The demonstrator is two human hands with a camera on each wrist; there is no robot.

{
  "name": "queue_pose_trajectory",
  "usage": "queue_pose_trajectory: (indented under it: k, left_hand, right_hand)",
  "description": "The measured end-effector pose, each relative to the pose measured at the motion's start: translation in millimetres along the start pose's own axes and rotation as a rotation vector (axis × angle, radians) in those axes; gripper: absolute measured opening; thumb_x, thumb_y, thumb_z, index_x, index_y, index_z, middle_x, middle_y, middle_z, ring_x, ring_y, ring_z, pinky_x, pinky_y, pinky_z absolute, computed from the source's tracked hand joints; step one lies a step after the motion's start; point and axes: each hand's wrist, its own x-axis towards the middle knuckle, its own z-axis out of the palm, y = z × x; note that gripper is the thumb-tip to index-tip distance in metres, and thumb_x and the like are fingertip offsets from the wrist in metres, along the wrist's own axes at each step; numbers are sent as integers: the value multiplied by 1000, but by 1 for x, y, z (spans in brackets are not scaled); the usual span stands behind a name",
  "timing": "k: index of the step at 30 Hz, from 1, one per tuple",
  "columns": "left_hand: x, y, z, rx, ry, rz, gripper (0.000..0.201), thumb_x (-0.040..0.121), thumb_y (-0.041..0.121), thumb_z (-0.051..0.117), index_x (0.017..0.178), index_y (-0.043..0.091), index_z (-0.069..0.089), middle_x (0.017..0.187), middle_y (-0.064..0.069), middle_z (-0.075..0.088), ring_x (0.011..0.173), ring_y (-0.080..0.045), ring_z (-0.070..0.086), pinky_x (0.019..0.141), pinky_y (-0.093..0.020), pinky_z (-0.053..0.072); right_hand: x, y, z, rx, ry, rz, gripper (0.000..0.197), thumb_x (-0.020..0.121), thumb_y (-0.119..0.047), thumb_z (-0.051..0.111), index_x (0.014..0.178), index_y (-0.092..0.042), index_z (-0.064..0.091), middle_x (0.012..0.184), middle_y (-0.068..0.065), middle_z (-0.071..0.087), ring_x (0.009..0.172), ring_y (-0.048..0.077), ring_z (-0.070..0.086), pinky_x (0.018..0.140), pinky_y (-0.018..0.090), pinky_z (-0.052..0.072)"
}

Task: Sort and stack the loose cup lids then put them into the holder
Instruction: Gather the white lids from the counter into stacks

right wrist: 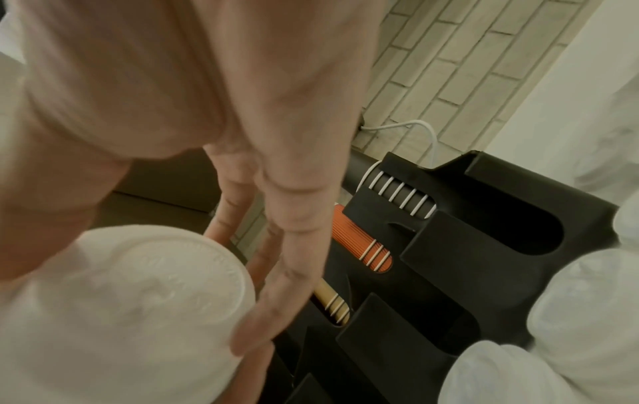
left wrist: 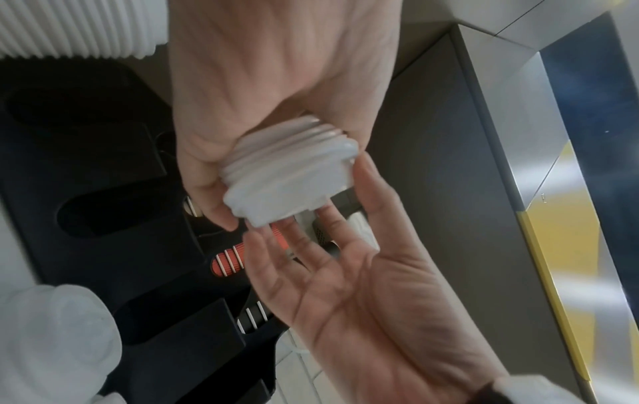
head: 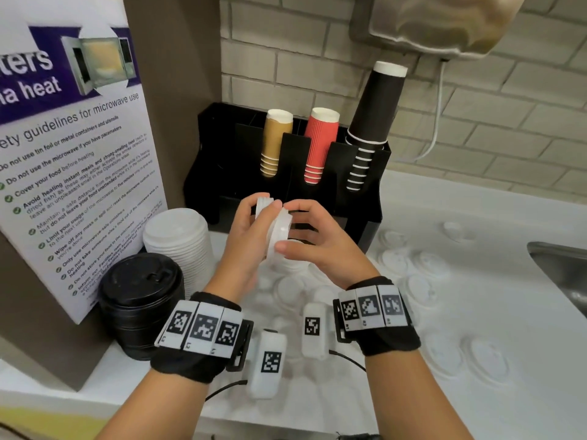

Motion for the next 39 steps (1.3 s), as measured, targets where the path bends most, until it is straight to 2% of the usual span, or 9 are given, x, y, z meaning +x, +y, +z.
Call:
queue_pose_trajectory:
  k: [9,14,18,22,25,29,31,35,39]
  left_hand:
    - [-5,5,1,2,-126,-51,29,98,36,53,125,33,61,121,-2,66,113,-22,64,90,-42,53]
    - [-4,4,2,-35,-58,1,24,94,42,56,117,37,60,113,3,64,100,-13,65,82,-35,55]
    - [-6,4,-1,-51,-79,21,48,77,52,70,120,35,58,109,6,65,98,-11,66,71,-28,56]
    - [-3,6,-7,-54,-30,34,39,83,39,67,120,32,57,107,9,63,98,-9,63,74,-28,51]
    - [2,10,-14,-90,26,46,26,90,31,65,115,33,58,104,11,61,94,-5,61,78,-28,49]
    - [3,14,-16,-124,23,69,25,93,27,62,115,34,55,109,7,58,99,-11,58,83,-33,49]
    - [3,15,-17,-127,14,78,26,91,29,63,115,37,55,111,7,58,100,-12,58,84,-33,49]
    - [3,16,-22,-140,17,79,27,90,29,63,115,37,54,109,8,58,96,-10,59,80,-31,51]
    - [3,15,-24,-133,18,71,26,91,29,63,114,38,54,107,10,58,93,-9,59,76,-29,52]
  right_hand:
    - [2,-1,-4,72,35,-80,40,87,-10,66,123,-26,60,122,2,62,107,24,64,77,32,56]
    - [4,0,1,101,63,-116,40,85,-8,70,121,-19,58,124,6,59,110,23,61,74,27,54]
    - [5,-1,2,89,40,-123,39,85,-9,70,121,-19,58,123,5,60,109,21,62,74,27,54]
    - [15,-2,-5,90,80,-64,25,90,-27,64,116,-28,62,118,0,62,103,11,65,79,28,56]
    - [42,0,-15,-233,179,72,16,92,-36,59,105,-29,65,107,-12,63,101,6,61,81,20,47]
    - [78,28,-12,-1035,-180,402,58,83,-43,66,134,-21,49,130,3,55,119,23,53,92,29,45]
    - [89,43,-6,-1267,-297,456,77,78,-45,71,144,-24,38,140,6,49,127,29,46,97,36,43]
    - [105,58,4,-1383,-450,492,84,73,-34,80,145,-24,37,141,6,49,125,29,51,92,34,45]
    - [104,59,5,-1358,-461,483,67,76,-26,78,135,-22,46,125,8,53,101,27,59,72,32,47]
